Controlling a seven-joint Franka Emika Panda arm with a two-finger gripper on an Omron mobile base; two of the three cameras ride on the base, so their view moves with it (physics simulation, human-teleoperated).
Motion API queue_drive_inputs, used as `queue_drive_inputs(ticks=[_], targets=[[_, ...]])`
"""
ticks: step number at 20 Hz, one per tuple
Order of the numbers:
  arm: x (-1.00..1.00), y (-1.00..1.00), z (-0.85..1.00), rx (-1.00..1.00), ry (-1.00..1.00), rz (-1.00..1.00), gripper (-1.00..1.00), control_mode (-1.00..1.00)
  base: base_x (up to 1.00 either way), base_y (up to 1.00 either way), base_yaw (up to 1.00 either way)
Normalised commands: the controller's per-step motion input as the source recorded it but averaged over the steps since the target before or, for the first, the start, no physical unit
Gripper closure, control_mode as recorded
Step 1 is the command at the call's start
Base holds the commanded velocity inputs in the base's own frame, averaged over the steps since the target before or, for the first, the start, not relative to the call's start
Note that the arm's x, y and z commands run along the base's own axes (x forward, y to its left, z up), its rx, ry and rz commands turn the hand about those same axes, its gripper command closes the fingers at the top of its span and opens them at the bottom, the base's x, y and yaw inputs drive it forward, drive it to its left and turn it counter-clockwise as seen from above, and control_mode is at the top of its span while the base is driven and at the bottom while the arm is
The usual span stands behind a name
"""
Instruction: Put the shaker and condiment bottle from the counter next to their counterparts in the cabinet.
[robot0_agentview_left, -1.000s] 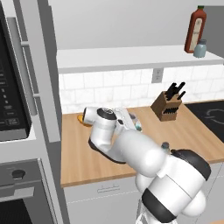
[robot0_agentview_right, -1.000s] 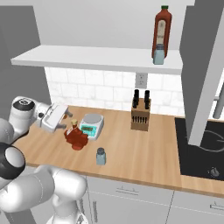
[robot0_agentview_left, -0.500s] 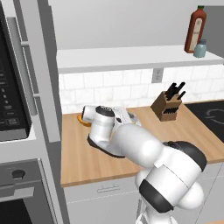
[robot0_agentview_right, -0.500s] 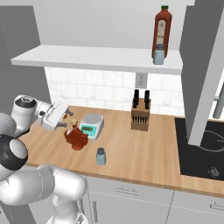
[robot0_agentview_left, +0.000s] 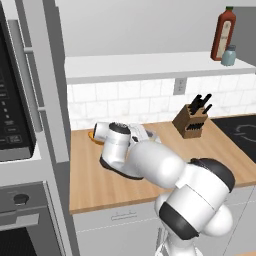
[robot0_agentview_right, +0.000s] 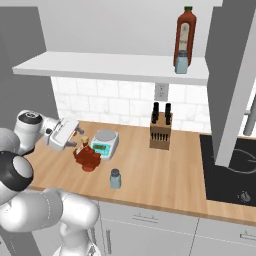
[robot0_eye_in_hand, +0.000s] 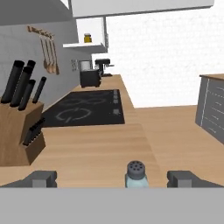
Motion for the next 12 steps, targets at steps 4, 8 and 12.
queue_drive_inputs(ticks=[4, 8, 12], targets=[[0.08, 0.00, -0.04, 0.00, 0.00, 0.00, -1.00, -1.00, 0.00, 0.00, 0.00], [0.15, 0.00, -0.07, 0.00, 0.00, 0.00, -1.00, -1.00, 0.00, 0.00, 0.00], [0.14, 0.00, -0.15, 0.00, 0.00, 0.00, -1.00, -1.00, 0.00, 0.00, 0.00]])
